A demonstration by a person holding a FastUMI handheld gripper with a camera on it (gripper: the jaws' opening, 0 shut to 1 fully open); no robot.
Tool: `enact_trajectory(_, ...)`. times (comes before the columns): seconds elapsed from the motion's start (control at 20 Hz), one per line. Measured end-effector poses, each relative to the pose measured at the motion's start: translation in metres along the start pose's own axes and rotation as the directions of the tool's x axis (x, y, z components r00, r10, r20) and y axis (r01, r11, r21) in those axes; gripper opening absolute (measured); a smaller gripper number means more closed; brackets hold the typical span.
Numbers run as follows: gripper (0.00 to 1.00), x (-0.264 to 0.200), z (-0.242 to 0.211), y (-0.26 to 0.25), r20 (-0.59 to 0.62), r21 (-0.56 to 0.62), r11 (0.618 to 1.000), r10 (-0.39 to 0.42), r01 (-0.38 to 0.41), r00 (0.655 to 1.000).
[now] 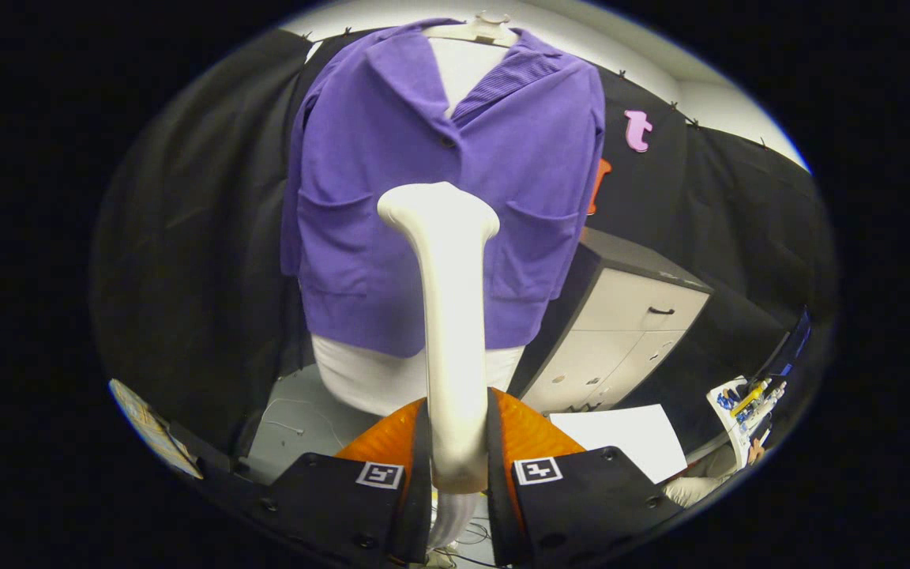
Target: Iron the clothes twice with a garment steamer, once on the left side and once on the right side.
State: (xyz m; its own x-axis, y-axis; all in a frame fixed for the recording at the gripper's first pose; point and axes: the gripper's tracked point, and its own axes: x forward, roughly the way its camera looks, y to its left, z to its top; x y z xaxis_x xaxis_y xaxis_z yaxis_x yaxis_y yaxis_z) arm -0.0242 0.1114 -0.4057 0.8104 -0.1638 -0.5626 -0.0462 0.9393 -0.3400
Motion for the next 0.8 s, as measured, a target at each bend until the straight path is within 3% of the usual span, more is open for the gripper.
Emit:
enact_trajectory(0.3, 0.38, -0.019, 0.066, -0.085, 0.110, 0.142, 0.986, -0.099, 0.082, 0.989)
enact_trajectory(0.5, 0.37, -0.033, 0.114, -0.150, 0.189, 0.207, 0.968, -0.183, 0.143, 0.965)
enact_trajectory(0.8, 0.37, -0.064, 0.178, -0.235, 0.304, 0.259, 0.951, -0.246, 0.169, 0.920)
